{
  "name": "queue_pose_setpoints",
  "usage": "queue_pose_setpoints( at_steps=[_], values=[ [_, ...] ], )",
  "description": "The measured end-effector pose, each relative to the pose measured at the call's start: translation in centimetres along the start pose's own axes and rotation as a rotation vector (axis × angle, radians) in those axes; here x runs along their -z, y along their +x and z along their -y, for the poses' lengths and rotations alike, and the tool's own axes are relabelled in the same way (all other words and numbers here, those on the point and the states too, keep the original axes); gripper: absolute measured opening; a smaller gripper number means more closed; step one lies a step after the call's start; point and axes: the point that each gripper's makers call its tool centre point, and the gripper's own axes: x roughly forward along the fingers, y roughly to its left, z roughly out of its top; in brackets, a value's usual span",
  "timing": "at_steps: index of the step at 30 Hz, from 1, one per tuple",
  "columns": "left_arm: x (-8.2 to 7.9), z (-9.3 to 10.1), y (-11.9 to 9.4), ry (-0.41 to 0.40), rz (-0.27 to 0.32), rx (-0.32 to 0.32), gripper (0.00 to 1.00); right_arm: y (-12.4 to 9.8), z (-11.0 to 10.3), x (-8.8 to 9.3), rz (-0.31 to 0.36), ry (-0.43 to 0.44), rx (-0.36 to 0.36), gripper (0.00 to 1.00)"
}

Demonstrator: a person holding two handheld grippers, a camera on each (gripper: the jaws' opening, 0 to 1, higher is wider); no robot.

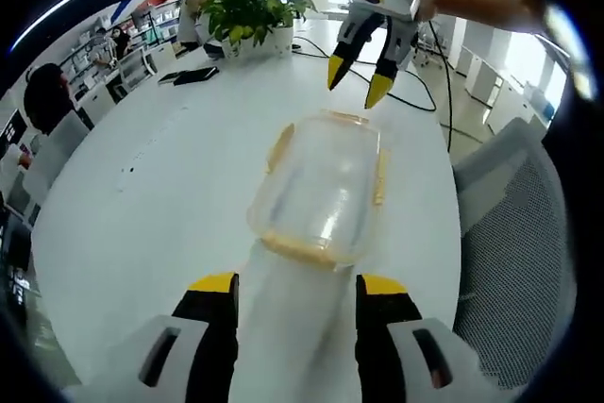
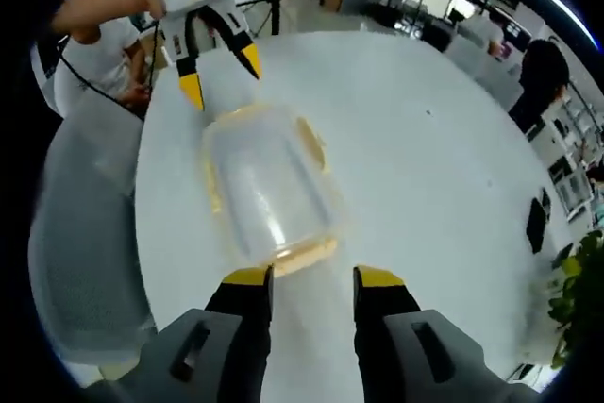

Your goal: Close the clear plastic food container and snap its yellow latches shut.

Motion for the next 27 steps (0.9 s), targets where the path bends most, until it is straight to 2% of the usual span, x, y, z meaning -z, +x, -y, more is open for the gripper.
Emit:
queue_pose_setpoints(
  at_steps=[5,7,9,10,12,16,27],
  values=[
    [-0.5,-0.6,-0.5,-0.123,0.045,-0.072,0.43,0.1,-0.5,-0.5,0.046,0.095,0.032,0.3],
    [0.1,-1.1,-0.7,-0.167,0.014,-0.108,0.43,0.1,-0.6,-0.7,0.064,0.132,0.041,0.3],
    [-0.2,-1.1,-0.7,-0.184,0.034,-0.118,0.43,0.1,-0.6,-0.7,0.072,0.169,0.055,0.31],
    [-0.2,-1.2,-0.8,-0.237,0.043,-0.136,0.43,0.2,-0.6,-0.6,0.065,0.186,0.062,0.31],
    [-0.8,-1.2,-0.7,-0.288,0.075,-0.142,0.43,0.3,-0.6,-0.5,0.068,0.226,0.073,0.32],
    [-1.0,-1.1,-0.3,-0.335,0.081,-0.158,0.43,0.6,-0.3,-0.4,0.088,0.323,0.092,0.32],
    [-0.9,-0.4,1.4,-0.463,0.08,-0.192,0.42,2.0,-0.9,-0.7,0.101,0.389,0.1,0.33]
  ],
)
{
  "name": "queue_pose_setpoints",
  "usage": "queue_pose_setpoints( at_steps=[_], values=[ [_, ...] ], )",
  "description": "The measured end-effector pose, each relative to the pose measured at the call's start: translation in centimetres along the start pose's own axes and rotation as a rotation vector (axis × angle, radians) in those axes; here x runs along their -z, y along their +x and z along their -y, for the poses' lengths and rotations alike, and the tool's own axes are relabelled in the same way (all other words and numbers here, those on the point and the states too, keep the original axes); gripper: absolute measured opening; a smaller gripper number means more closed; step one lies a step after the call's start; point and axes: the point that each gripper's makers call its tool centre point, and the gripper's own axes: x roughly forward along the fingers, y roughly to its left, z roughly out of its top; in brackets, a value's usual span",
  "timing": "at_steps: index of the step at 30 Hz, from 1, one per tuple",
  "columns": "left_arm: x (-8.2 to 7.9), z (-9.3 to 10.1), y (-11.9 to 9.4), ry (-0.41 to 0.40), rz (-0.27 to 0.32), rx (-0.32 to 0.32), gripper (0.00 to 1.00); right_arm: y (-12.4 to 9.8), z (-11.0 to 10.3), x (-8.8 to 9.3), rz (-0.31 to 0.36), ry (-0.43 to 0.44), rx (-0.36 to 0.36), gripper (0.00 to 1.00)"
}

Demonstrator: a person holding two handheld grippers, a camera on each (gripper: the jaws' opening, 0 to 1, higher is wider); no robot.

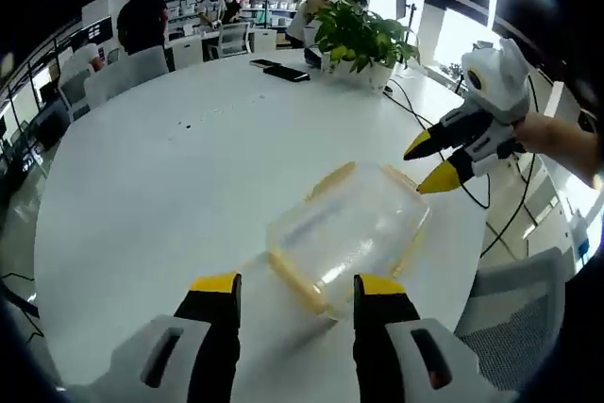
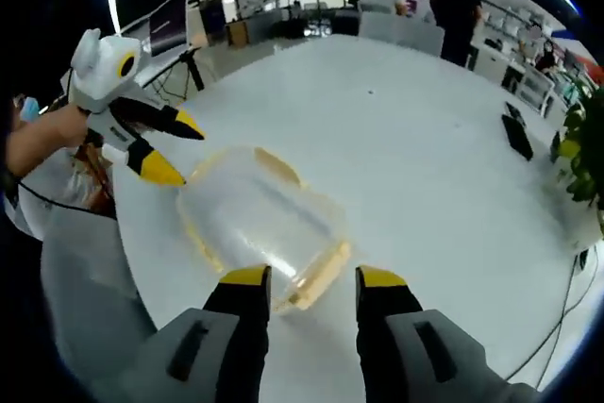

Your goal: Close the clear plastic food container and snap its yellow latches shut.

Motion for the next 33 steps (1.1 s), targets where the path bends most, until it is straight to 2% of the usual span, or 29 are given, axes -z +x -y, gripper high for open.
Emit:
queue_pose_setpoints(
  at_steps=[12,17,21,27,33],
  values=[
    [0.6,1.0,1.3,-0.104,-0.02,0.054,0.41,1.0,-0.1,0.3,-0.009,0.094,-0.027,0.33],
    [0.5,1.5,1.6,-0.117,-0.025,0.075,0.4,1.5,-0.9,0.3,-0.014,0.141,-0.077,0.38],
    [0.6,2.1,1.7,-0.142,-0.025,0.098,0.36,1.4,-0.9,0.4,-0.013,0.142,-0.071,0.4],
    [0.7,2.5,2.1,-0.166,-0.032,0.106,0.4,1.4,-1.2,0.6,-0.016,0.173,-0.084,0.41],
    [0.8,3.2,2.4,-0.152,-0.045,0.103,0.47,1.2,-1.3,0.7,-0.034,0.176,-0.103,0.41]
  ],
)
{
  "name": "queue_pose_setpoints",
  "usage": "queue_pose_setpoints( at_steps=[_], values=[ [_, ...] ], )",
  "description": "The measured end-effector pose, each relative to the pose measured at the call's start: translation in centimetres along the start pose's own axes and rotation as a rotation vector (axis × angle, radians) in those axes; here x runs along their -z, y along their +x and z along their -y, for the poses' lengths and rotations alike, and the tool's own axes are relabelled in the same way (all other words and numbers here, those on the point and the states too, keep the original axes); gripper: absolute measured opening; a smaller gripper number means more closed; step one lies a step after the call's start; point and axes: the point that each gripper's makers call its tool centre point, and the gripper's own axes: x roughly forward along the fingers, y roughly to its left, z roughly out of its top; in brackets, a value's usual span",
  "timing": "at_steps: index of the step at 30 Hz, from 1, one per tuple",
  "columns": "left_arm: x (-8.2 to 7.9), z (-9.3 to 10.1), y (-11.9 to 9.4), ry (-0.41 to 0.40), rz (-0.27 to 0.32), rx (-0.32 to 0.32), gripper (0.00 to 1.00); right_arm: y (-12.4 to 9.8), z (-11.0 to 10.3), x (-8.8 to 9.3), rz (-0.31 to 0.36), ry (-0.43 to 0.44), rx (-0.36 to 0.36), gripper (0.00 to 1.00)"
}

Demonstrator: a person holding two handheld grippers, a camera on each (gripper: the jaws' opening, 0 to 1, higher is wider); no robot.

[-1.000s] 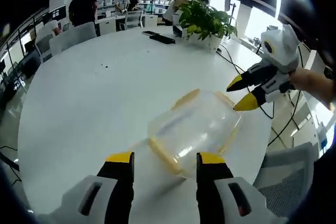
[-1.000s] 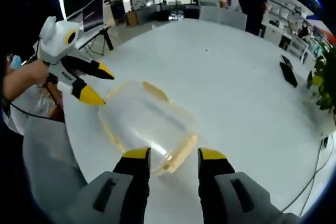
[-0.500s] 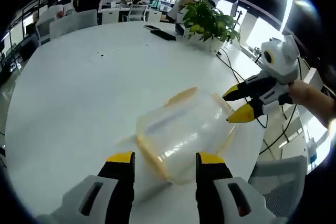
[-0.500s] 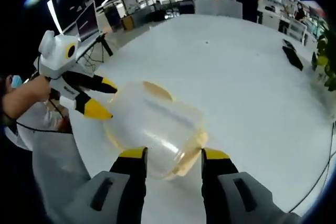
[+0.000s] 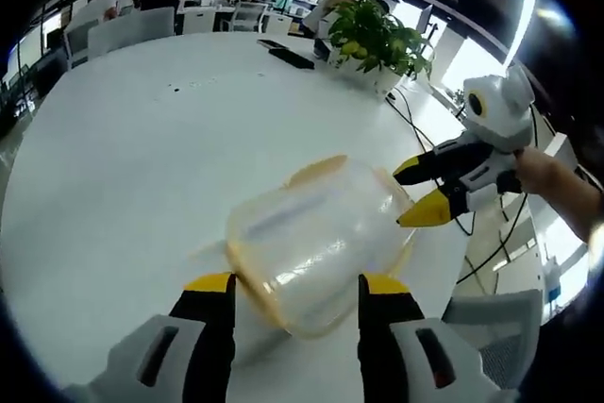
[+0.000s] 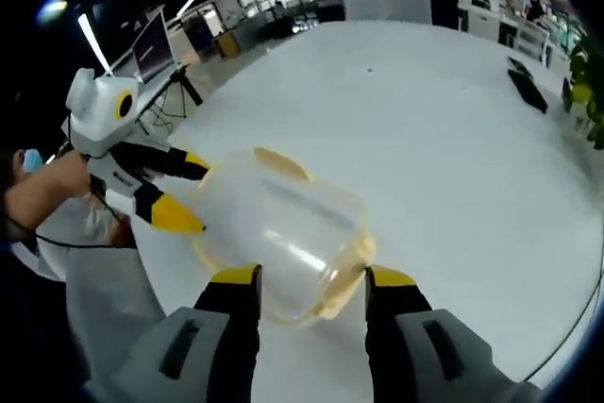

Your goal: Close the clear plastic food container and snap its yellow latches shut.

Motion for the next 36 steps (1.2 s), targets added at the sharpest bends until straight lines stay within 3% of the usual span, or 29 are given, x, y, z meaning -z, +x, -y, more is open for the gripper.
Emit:
queue_pose_setpoints(
  at_steps=[10,21,29,31,34,36],
  values=[
    [0.0,0.0,-0.2,0.003,0.003,-0.021,0.46,-0.3,0.3,0.1,-0.014,-0.001,0.013,0.37],
    [0.0,0.4,0.1,0.004,-0.01,-0.019,0.51,0.5,0.1,0.0,-0.001,0.072,0.01,0.44],
    [0.0,0.5,0.4,-0.009,-0.016,-0.015,0.49,1.3,0.0,0.2,-0.002,0.117,0.038,0.41],
    [0.0,0.5,0.5,-0.022,-0.019,-0.013,0.47,1.7,0.3,0.2,0.002,0.133,0.043,0.41],
    [0.9,1.2,1.2,-0.172,-0.018,0.037,0.43,2.1,0.6,-0.1,0.016,0.16,0.078,0.42],
    [0.9,1.1,1.1,-0.148,0.015,0.02,0.44,2.4,0.6,-0.1,0.012,0.157,0.079,0.42]
  ],
)
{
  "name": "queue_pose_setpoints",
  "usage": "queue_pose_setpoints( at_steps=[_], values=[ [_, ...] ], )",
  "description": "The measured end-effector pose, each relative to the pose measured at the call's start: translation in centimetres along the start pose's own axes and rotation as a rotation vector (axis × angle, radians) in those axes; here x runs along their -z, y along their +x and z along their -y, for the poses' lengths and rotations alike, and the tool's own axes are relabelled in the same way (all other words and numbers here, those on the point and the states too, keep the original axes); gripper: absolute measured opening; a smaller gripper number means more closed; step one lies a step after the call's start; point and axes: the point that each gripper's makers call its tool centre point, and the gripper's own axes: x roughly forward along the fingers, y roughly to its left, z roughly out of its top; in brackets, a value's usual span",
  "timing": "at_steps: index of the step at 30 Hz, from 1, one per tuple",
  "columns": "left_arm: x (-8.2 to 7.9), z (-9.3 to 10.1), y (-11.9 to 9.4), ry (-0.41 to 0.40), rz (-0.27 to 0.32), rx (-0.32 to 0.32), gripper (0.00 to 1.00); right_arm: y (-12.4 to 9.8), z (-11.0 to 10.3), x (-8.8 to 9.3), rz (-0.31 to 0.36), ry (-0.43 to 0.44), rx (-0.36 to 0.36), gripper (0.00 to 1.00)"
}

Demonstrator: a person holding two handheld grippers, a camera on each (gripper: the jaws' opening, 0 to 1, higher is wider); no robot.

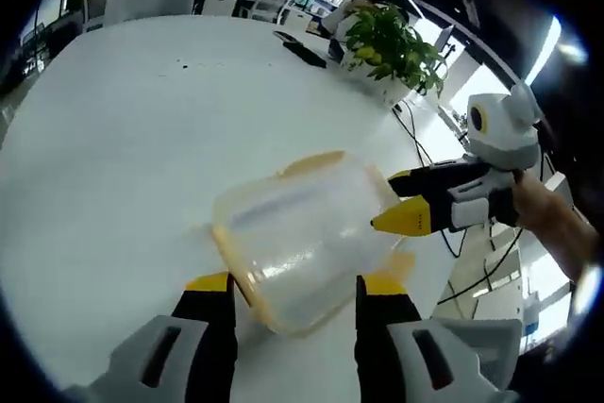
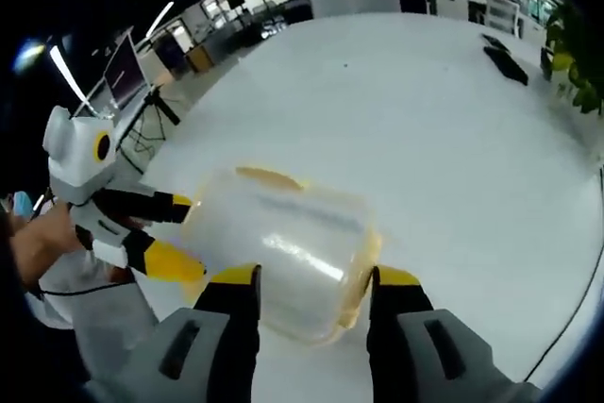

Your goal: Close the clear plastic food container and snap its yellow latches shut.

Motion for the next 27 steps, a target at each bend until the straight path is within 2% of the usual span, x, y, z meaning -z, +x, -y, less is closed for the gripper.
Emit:
queue_pose_setpoints(
  at_steps=[8,19,27],
  values=[
    [-0.5,0.1,0.1,0.022,-0.024,0.01,0.45,-0.1,0.2,-0.3,0.019,0.009,0.004,0.43],
    [-0.6,-0.1,-0.2,0.034,-0.007,0.024,0.46,-0.6,0.1,-0.5,0.019,0.026,0.011,0.44],
    [-0.7,-0.2,-0.4,0.041,-0.001,0.039,0.46,-1.1,0.1,-0.5,0.029,0.015,-0.02,0.45]
  ],
)
